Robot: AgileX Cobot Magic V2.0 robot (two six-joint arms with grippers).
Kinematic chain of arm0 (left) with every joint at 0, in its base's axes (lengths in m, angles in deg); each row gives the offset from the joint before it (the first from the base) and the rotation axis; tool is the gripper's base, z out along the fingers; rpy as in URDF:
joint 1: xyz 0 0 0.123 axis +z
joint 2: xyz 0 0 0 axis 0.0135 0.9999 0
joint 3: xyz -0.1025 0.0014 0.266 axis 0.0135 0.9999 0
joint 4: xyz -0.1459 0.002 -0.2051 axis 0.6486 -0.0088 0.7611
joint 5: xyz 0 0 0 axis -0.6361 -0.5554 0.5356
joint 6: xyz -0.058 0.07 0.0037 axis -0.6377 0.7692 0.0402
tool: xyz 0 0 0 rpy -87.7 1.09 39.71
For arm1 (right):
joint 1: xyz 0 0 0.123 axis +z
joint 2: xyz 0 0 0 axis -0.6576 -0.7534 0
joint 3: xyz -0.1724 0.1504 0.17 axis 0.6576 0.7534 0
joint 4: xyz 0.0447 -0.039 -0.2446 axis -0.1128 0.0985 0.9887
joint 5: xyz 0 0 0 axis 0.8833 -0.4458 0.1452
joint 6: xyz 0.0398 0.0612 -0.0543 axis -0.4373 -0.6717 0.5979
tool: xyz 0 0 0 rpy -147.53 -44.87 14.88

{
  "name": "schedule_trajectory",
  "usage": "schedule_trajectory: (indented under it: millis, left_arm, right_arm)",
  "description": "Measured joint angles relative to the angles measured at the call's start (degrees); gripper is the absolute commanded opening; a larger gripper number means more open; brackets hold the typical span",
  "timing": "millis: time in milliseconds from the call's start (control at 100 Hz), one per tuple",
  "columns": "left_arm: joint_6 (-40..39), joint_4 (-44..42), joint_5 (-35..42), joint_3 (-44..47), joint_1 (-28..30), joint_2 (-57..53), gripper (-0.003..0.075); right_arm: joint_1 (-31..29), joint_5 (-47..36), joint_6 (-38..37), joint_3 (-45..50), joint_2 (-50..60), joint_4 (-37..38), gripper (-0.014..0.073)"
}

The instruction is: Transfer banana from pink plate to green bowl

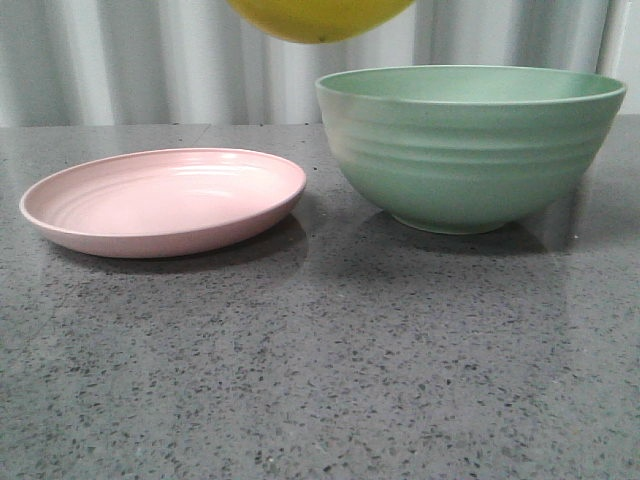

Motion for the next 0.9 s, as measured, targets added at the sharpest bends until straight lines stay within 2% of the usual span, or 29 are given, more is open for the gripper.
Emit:
schedule_trajectory:
  millis: [120,290,340,410,560,640,900]
  left_arm:
    - [0.14,0.26,-0.12,0.0,0.0,0.0,-0.0018]
    - [0.14,0.26,-0.22,0.0,0.0,0.0,-0.0015]
    - [0.36,0.26,-0.22,0.0,0.0,0.0,0.0009]
    - [0.55,0.26,-0.22,0.0,0.0,0.0,0.0097]
    - [1.2,0.15,-0.22,0.0,0.0,0.0,0.0403]
    - [1.52,-0.77,-0.22,0.0,0.0,0.0,0.0501]
    - [1.52,-1.71,0.13,-1.56,0.0,-0.91,0.0502]
  right_arm:
    - [0.0,-0.3,0.0,0.0,-0.13,0.1,0.0279]
    - [-0.12,-0.05,0.0,0.0,-0.22,0.46,0.0039]
    - [-0.12,-0.05,0.0,0.0,-0.22,0.46,-0.0011]
    - [-0.12,-0.05,0.0,0.0,-0.22,0.46,-0.0057]
    - [-0.12,-0.05,0.0,0.0,-0.22,0.46,-0.0076]
    - [-0.12,0.05,0.0,0.0,-0.22,0.46,-0.0076]
    - [-1.77,-1.44,0.0,0.0,-0.33,1.07,-0.0076]
